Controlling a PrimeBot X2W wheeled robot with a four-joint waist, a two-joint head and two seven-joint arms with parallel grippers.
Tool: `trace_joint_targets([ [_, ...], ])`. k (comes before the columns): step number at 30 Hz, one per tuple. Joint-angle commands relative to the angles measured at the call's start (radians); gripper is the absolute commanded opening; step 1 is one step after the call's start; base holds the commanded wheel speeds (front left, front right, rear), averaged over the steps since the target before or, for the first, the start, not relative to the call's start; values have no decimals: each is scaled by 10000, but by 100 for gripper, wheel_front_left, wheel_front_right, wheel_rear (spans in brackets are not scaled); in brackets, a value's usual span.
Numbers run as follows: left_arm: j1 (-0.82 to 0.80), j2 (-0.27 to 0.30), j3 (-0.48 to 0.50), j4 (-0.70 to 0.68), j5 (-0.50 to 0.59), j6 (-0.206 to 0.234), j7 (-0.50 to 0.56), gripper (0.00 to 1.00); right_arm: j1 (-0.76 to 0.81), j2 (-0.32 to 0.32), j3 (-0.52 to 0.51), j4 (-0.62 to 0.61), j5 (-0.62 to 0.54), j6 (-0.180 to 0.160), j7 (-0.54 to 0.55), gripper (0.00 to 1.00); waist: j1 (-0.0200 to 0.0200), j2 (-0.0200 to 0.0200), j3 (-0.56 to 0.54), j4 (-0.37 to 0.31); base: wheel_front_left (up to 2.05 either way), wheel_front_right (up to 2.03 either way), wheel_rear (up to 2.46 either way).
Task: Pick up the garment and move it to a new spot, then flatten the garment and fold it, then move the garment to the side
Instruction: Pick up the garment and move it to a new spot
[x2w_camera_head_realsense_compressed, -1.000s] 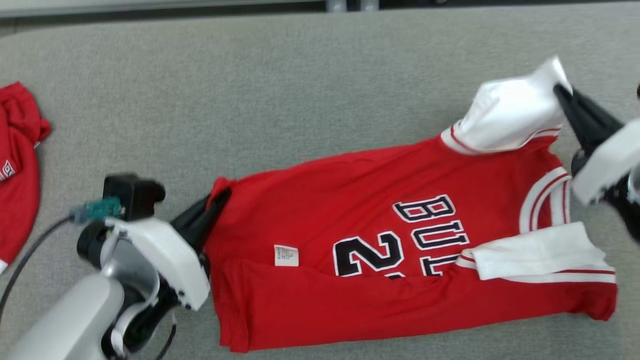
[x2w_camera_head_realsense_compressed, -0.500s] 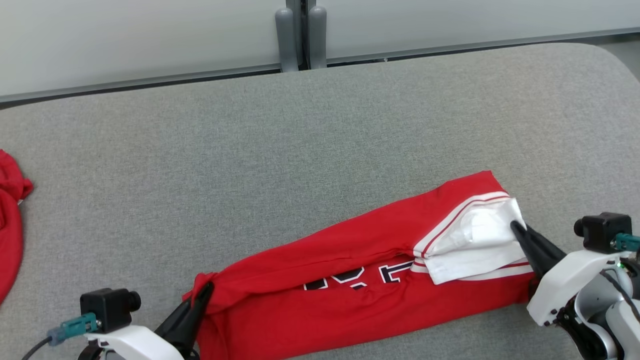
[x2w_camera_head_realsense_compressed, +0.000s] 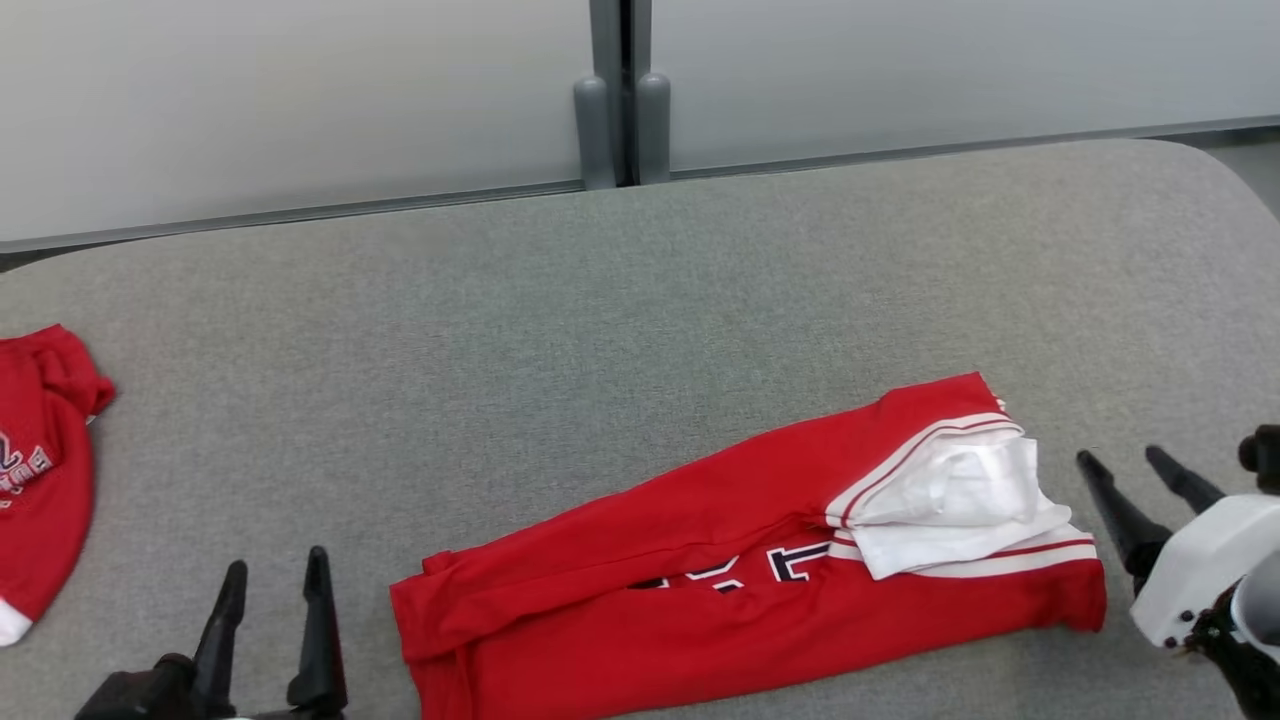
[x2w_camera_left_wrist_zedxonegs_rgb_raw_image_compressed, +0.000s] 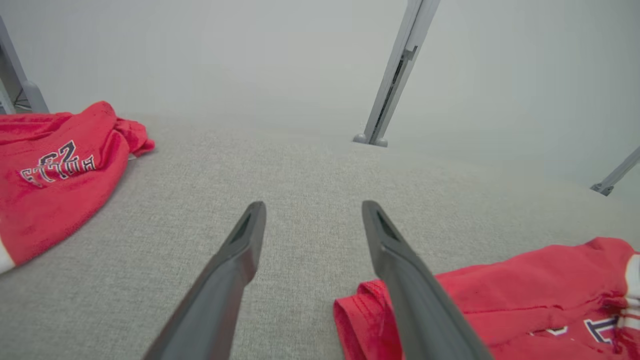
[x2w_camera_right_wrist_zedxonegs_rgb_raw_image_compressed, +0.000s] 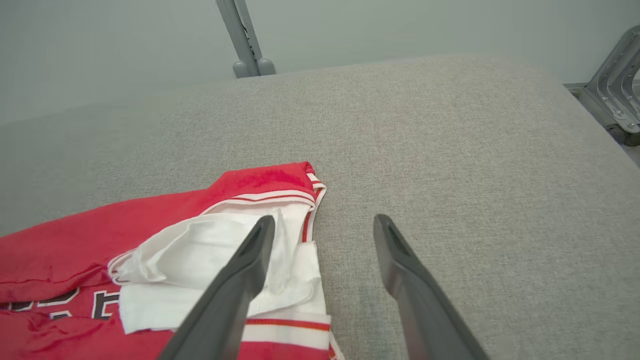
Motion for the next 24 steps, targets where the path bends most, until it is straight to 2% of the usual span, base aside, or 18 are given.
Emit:
trace_joint_targets([
  [1,126,-82,78,-15,178,-79,-32,100,-1,134,-38,87,-67,5,85,100,-1,0,-54,119,0,0,0],
  [3,213,-633,429,-62,1064,-391,-23,100,-230,398,-299,320,-377,3,373,100,-1,0,-78,281,0,0,0],
  [6,312,-1323,526,291,1989,-1105,-28,100,-440,863,-538,993,-787,3,666,100,-1,0,-146,538,0,0,0],
  [9,335,-1910,732,668,2590,-1771,-28,100,-695,1217,-669,1801,-1151,3,805,100,-1,0,-173,798,0,0,0],
  [13,350,-2538,1133,995,3250,-2510,-29,100,-893,1345,-583,2768,-1712,3,979,100,-1,0,-135,1096,0,0,0],
  [19,304,-3222,1901,1350,3958,-3432,-30,100,-955,1335,-274,3815,-1826,3,1039,100,-1,0,-88,1342,0,0,0],
  [24,288,-3471,2251,1503,4228,-3830,-30,100,-1140,1296,56,4540,-1759,3,1303,100,-1,0,-76,1344,0,0,0],
])
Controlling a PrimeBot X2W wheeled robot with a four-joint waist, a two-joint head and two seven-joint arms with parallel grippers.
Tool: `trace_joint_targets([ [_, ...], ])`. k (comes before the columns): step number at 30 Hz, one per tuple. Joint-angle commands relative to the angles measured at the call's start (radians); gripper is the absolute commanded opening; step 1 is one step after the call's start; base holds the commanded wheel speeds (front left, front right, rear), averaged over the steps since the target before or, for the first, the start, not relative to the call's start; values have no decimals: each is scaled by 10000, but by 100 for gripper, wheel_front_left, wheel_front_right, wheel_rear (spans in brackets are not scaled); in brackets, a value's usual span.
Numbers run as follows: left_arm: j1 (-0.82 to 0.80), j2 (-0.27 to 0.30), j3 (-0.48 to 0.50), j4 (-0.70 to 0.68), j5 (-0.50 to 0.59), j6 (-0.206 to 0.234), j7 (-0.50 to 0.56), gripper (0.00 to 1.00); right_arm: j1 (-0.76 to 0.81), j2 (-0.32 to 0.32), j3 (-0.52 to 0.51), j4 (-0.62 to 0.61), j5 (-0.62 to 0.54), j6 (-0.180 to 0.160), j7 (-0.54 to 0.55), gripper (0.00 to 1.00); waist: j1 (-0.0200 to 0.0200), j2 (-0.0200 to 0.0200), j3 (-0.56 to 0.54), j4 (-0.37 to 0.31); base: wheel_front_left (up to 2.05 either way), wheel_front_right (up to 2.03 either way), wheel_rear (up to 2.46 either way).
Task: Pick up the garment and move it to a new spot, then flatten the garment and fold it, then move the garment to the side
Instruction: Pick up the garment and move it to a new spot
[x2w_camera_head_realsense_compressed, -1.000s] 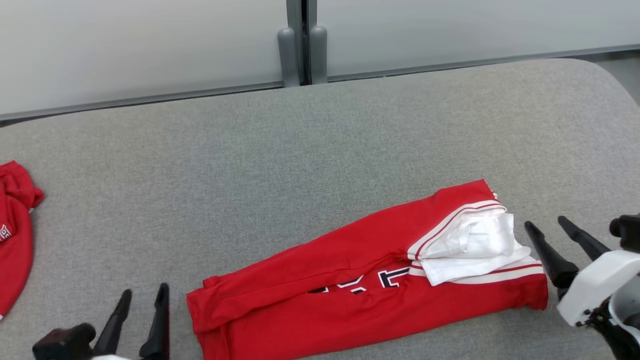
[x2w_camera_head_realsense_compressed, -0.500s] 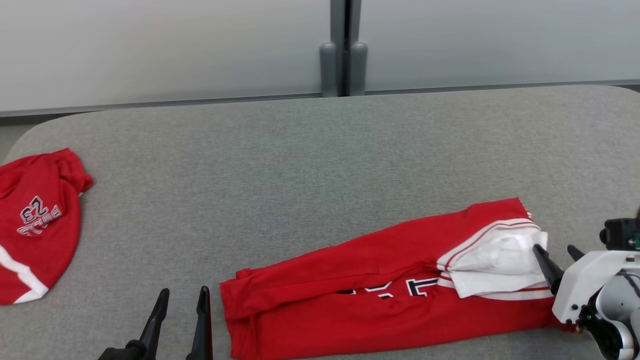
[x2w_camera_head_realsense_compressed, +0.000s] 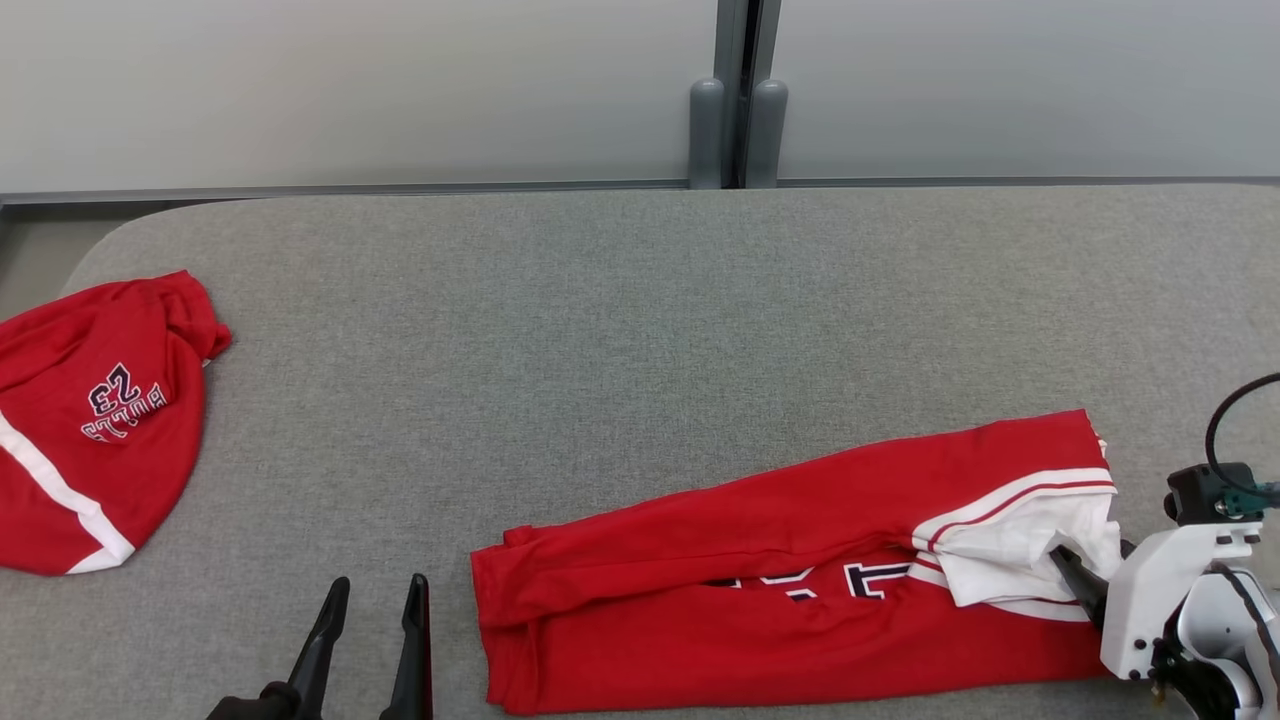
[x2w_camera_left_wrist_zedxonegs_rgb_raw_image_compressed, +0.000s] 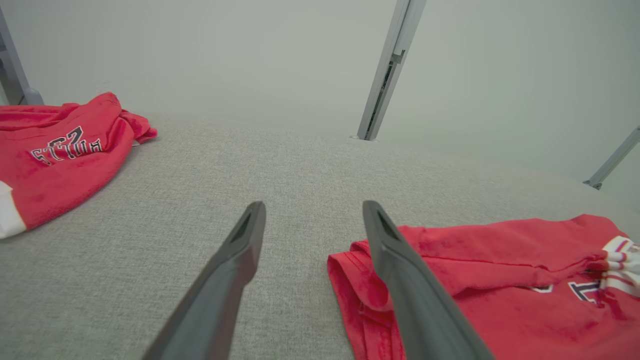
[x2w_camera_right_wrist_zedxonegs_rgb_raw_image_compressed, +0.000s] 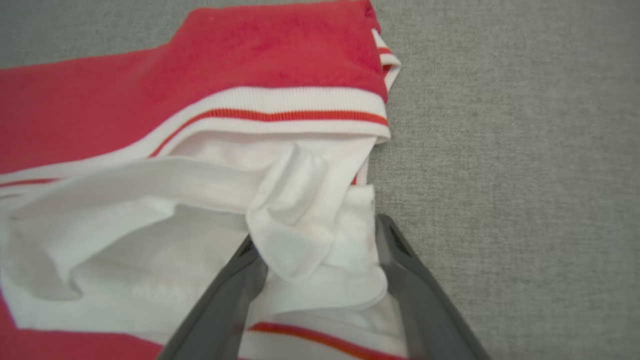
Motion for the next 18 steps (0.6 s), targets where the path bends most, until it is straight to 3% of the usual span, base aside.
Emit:
trace_joint_targets([
  [1,-24,-29,111,55,121,-122,-15,100,27,28,198,446,79,1,252,100,-1,0,-3,-20,0,0,0],
  [3,-32,-69,179,127,185,-220,-15,100,-54,101,508,701,302,1,489,100,-1,0,-31,-28,0,0,0],
  [5,-43,-98,226,193,218,-294,-15,100,-107,258,811,755,872,1,633,0,-1,0,-68,-33,0,0,0],
  [10,-37,-126,267,366,82,-386,-15,100,-199,-293,1178,736,1959,1,510,0,-1,0,-259,-19,0,0,0],
  [18,200,-127,190,470,-253,-249,-15,100,-352,-2088,523,1005,2592,-11,314,0,-1,0,-552,-97,0,0,0],
])
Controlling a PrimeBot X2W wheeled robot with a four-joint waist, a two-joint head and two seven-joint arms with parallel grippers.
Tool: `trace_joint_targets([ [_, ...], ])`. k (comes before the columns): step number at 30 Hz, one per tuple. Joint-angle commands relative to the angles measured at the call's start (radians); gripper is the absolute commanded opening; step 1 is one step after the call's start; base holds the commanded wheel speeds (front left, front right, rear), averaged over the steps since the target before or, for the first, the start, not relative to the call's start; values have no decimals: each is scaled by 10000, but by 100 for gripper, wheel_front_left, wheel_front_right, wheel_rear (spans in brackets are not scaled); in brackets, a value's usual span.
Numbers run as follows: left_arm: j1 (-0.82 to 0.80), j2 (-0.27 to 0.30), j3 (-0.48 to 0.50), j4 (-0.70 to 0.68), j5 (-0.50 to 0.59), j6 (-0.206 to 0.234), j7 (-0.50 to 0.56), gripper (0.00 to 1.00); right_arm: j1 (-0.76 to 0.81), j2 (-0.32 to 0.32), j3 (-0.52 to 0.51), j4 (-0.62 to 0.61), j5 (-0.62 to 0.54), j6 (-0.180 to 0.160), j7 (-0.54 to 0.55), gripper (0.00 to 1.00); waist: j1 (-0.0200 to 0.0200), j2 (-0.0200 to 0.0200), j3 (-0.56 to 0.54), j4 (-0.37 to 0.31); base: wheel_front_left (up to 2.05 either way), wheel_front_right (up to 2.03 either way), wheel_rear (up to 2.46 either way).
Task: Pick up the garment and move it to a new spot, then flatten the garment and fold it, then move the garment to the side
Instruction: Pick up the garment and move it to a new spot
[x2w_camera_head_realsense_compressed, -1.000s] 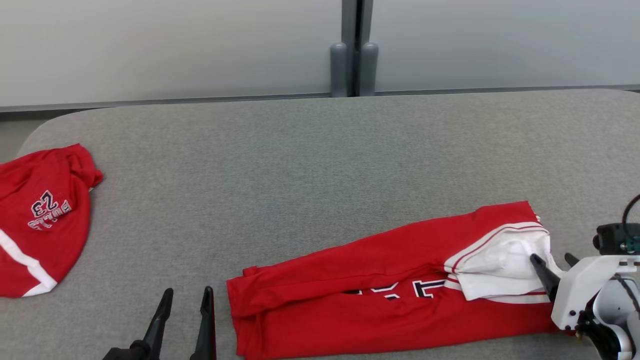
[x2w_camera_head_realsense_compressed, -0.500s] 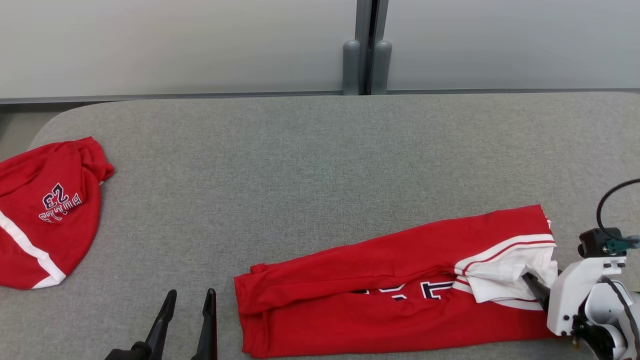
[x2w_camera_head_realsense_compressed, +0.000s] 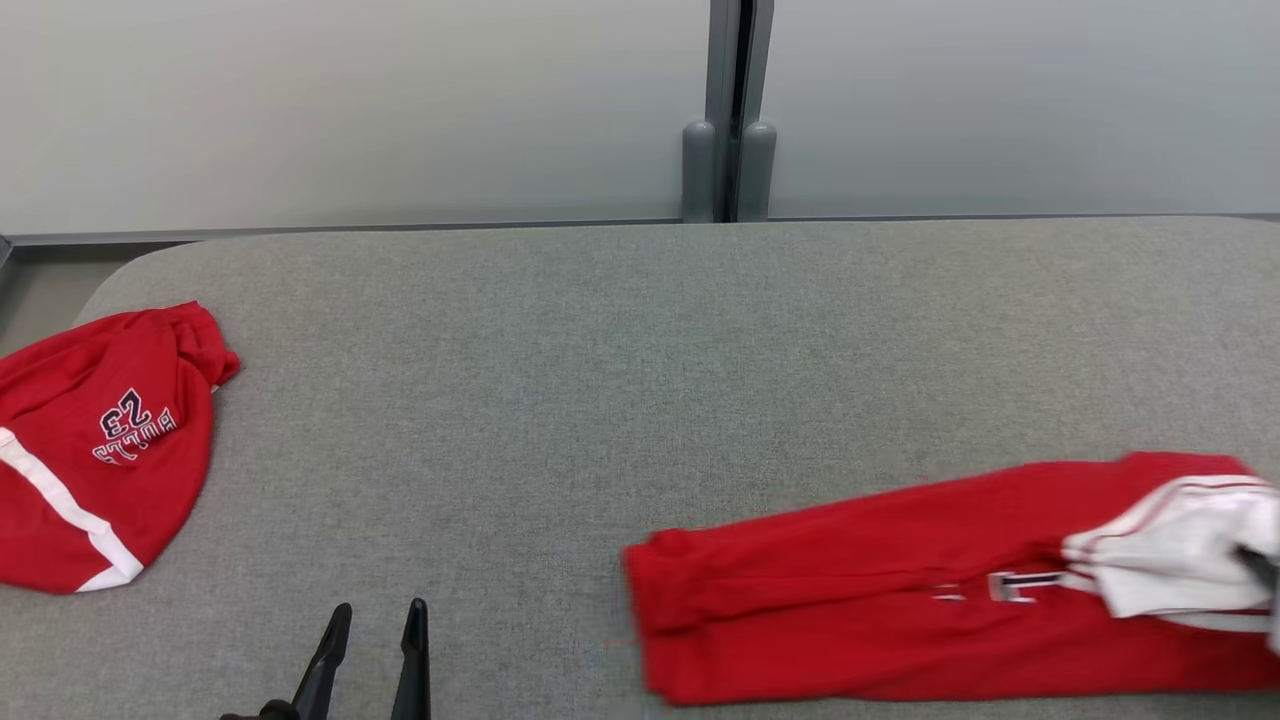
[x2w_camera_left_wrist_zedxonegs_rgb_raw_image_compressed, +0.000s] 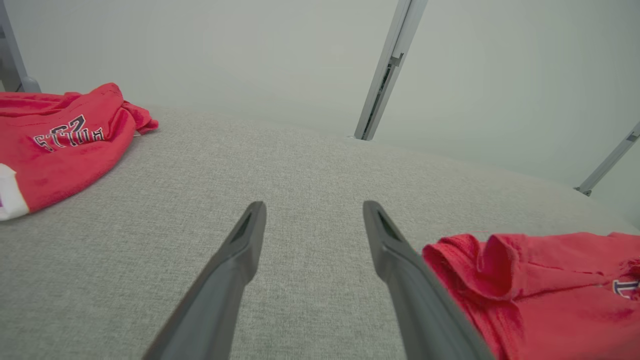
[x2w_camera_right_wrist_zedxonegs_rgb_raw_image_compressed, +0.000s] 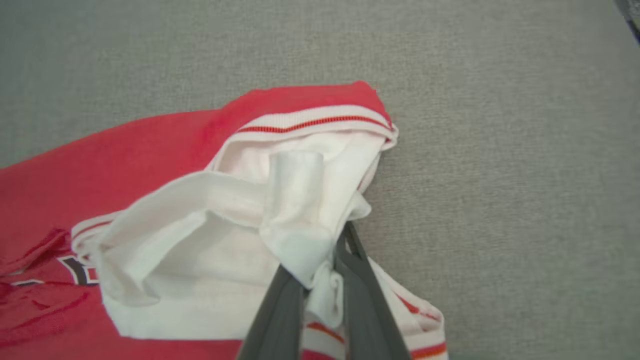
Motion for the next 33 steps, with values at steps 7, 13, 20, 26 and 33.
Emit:
trace_joint_targets([
  [7,228,29,176,-130,-160,83,-15,100,353,-1766,-523,-535,-133,-16,-36,0,0,0,-122,-172,0,0,0],
  [13,232,30,338,-215,-188,75,-14,100,693,-1771,755,-3705,349,-14,606,0,0,0,-84,-531,0,0,0],
  [20,60,29,323,-183,-110,69,-14,100,1035,-666,2988,-6574,702,-16,1109,0,0,0,-10,-728,0,0,0],
  [26,-101,29,255,-79,-25,14,-14,100,768,910,3801,-6036,300,-14,491,0,0,0,48,-610,0,0,0],
  [33,-69,29,202,4,-54,64,-14,100,710,1923,4095,-5038,85,-14,-163,0,0,0,33,-294,0,0,0],
])
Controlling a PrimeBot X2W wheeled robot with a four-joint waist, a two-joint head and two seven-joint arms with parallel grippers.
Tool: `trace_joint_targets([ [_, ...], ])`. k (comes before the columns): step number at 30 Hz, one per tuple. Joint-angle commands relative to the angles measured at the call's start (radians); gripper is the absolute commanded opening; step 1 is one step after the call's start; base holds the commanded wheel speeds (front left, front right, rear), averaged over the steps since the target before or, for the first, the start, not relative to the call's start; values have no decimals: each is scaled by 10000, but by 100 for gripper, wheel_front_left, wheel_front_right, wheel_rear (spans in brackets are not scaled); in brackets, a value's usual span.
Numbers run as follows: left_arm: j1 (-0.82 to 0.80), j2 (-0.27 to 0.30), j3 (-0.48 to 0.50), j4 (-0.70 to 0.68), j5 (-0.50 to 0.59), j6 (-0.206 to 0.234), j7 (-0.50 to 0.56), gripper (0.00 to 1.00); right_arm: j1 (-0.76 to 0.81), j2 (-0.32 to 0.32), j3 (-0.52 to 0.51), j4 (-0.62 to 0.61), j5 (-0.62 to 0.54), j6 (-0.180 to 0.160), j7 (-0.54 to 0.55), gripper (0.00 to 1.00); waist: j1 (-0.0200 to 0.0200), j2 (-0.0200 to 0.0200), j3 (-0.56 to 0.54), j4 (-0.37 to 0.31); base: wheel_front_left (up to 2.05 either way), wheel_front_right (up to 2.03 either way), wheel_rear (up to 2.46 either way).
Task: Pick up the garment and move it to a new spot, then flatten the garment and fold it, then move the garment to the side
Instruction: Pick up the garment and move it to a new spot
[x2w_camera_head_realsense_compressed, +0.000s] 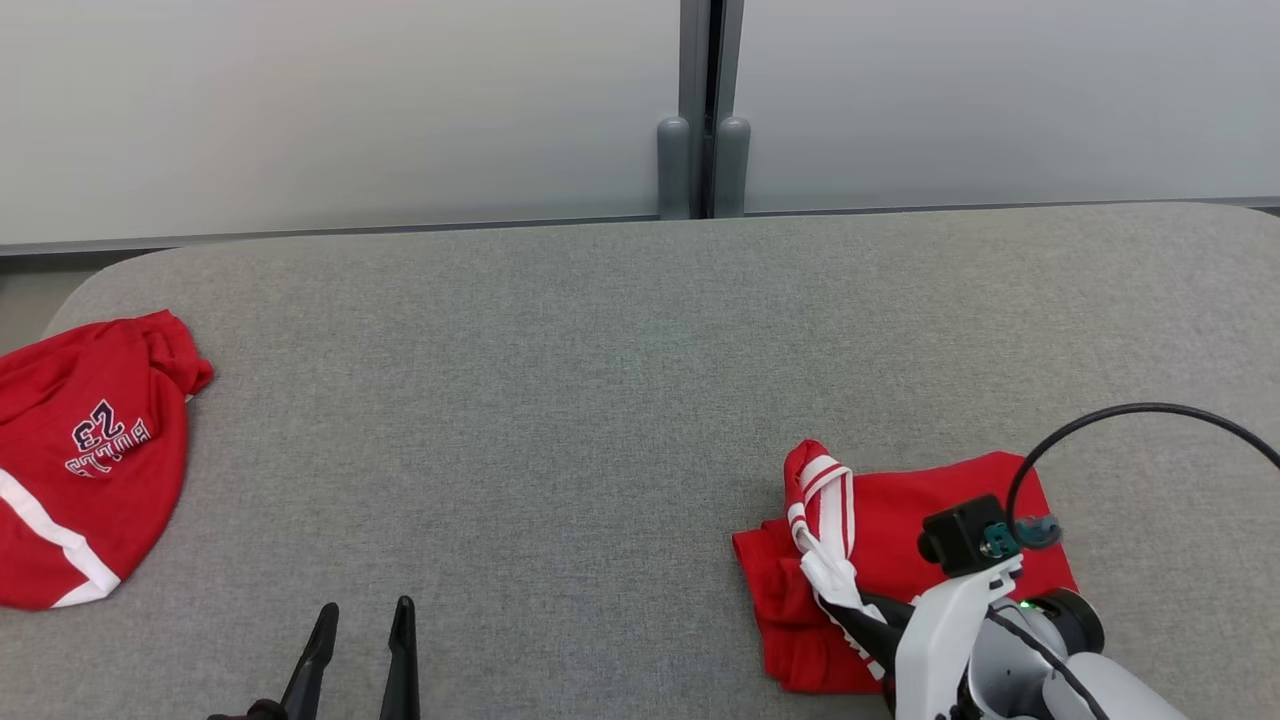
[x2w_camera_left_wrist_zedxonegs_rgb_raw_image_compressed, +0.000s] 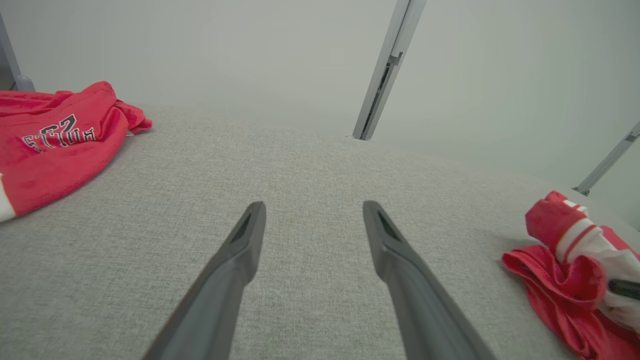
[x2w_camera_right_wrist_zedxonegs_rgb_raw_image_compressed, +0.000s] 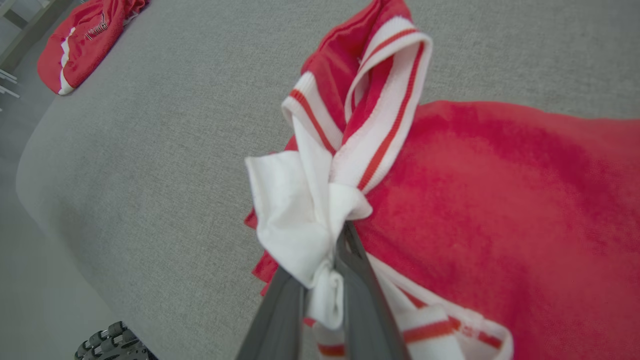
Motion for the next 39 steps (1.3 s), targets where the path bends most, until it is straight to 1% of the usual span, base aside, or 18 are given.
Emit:
trace_joint_targets([
  [1,-58,31,-23,17,12,16,-12,100,-38,118,54,124,-67,3,-135,0,0,0,-10,66,0,0,0],
  [7,-35,33,-127,61,-74,87,-12,100,-140,719,186,689,-81,3,-508,0,0,0,-28,130,0,0,0],
  [8,-28,33,-141,69,-73,88,-12,100,-146,807,225,774,-74,3,-566,9,0,0,-33,125,0,0,0],
  [9,-24,34,-144,71,-71,90,-12,100,-163,866,206,854,-103,3,-682,46,0,0,-36,115,0,0,0],
  [10,-24,34,-144,71,-71,90,-12,100,-163,866,206,854,-103,3,-682,46,0,0,-36,115,0,0,0],
  [11,-28,33,-140,78,-64,91,-12,100,-199,897,190,911,-162,3,-799,100,0,0,-37,101,0,0,0],
  [13,-33,34,-93,89,-29,86,-14,100,-191,986,154,989,-251,1,-1016,100,0,0,-53,61,0,0,0],
  [16,37,34,11,114,21,50,-12,100,-67,936,-63,827,-323,1,-1490,100,0,0,-136,-25,0,0,0],
  [20,170,32,168,169,35,19,-12,100,334,467,-492,241,-637,1,-2337,100,0,0,-408,-157,0,0,0],
  [23,311,31,278,83,-12,82,-12,100,807,13,-1171,-171,-1182,1,-3202,100,0,0,-630,-267,0,0,0],
  [25,349,35,355,29,-9,97,-12,100,1188,-155,-1873,-352,-1458,1,-3906,100,0,0,-716,-335,0,0,0],
  [27,353,32,433,-21,-6,95,-14,100,1541,-430,-2589,-254,-2031,1,-4513,100,0,0,-797,-387,0,0,0],
  [28,355,32,497,-35,6,97,-12,100,1708,-447,-2971,-161,-2323,1,-4861,100,0,0,-838,-415,0,0,0],
  [31,355,34,662,-73,51,71,-12,100,2214,-374,-4064,305,-3211,3,-5769,100,0,0,-962,-467,0,0,0],
  [33,374,32,761,-83,80,43,-12,100,2475,-113,-4804,651,-3584,1,-6168,100,0,0,-1026,-493,0,0,0],
  [35,360,37,882,-119,108,32,-12,100,2697,60,-5377,946,-4059,1,-6367,100,0,0,-1085,-510,0,0,0],
  [36,364,32,986,-145,185,22,-12,100,2927,355,-5847,1240,-4377,1,-6437,100,0,0,-1143,-527,0,0,0],
  [39,358,34,1140,-195,198,39,-12,100,3182,757,-6631,1114,-4852,1,-6440,100,0,0,-1190,-528,0,0,0],
])
